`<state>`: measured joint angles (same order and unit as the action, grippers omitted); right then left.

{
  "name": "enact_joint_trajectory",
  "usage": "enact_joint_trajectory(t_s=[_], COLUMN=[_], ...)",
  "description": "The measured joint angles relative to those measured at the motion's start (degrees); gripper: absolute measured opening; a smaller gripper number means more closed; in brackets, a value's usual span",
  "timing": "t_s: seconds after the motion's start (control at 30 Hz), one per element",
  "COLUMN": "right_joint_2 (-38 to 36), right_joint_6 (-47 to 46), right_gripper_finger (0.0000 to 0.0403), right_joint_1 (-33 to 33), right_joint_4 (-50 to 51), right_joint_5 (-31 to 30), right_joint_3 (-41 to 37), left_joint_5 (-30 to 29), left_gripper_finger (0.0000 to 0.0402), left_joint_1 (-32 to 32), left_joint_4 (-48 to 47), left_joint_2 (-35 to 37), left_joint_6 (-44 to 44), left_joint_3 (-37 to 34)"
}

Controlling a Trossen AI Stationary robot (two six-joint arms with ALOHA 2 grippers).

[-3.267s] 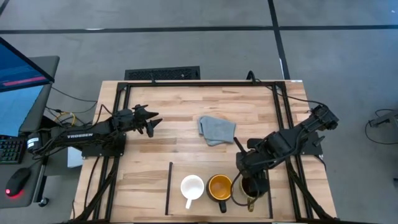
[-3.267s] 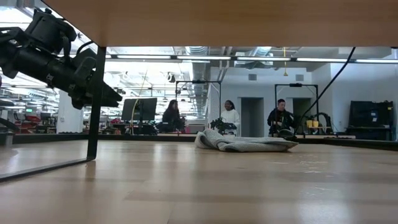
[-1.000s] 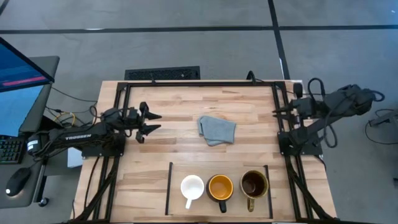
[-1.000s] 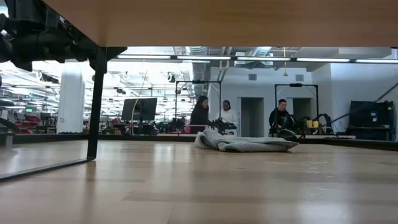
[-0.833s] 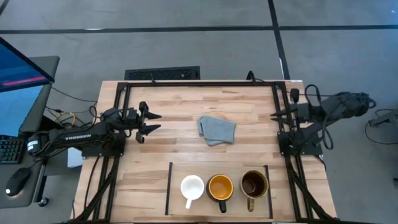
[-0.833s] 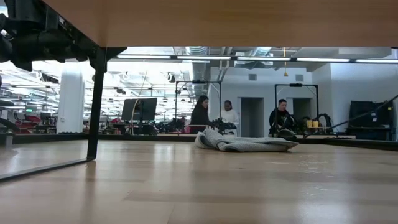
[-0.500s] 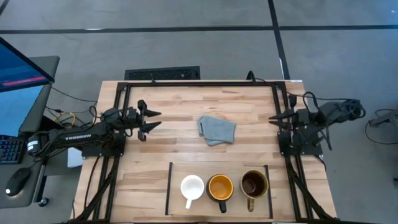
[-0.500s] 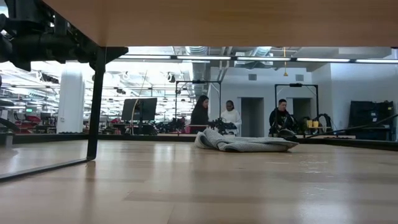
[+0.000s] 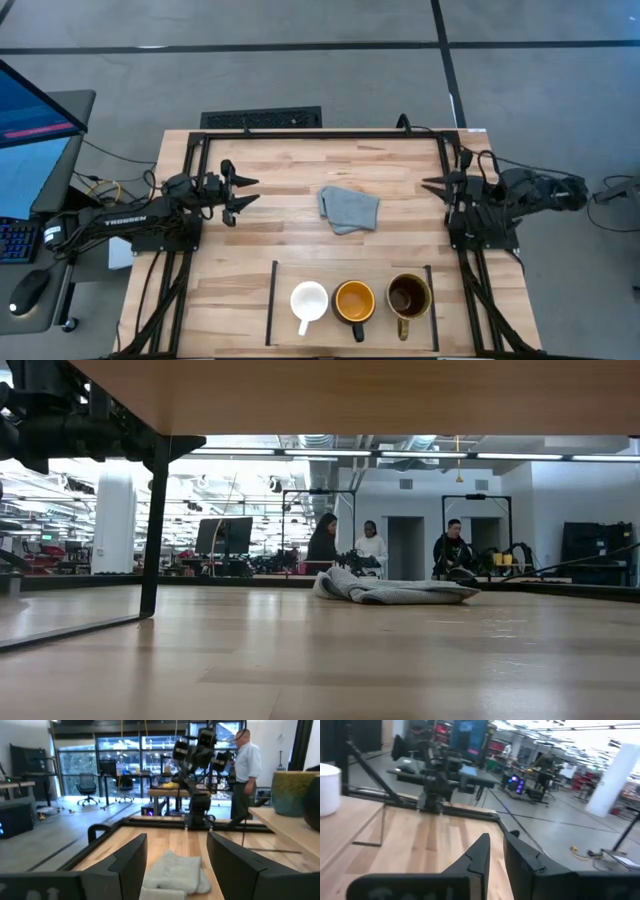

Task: Stack small to large cups/mugs on shelf
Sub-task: Return to Home Position

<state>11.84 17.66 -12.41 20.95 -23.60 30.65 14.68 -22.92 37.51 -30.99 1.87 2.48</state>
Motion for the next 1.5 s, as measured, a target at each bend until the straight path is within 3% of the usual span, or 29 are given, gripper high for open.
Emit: enact_joint_trajectory(t_s=[0.47, 0.67, 0.87, 1.5], right_joint_2=[0.08, 1.90, 2.40, 2.33], right_joint_6=[2.13, 1.34, 0.12, -4.21], right_gripper_finger=[0.0076, 0.0076, 0.0076, 0.0076], right_joint_1=[21.12, 27.80, 32.55, 41.23], right_joint_4=[-1.43, -4.52, -9.79, -13.78], right_joint_5=[15.42, 17.78, 23.85, 28.13], right_joint_3=[0.00, -1.74, -6.10, -13.52], left_joint_5=[-1.95, -3.55, -7.86, -9.36], left_gripper_finger=[0.0197, 0.0197, 0.0197, 0.0197], left_joint_1=[-0.02, 0.00, -0.02, -0.02], left_joint_4=[-2.65, -8.70, -13.33, -31.80], left_joint_2=[8.00, 10.76, 13.91, 27.19], left_joint_6=[-2.92, -2.98, -4.26, -3.67], left_joint_3=[0.00, 0.00, 0.02, 0.00])
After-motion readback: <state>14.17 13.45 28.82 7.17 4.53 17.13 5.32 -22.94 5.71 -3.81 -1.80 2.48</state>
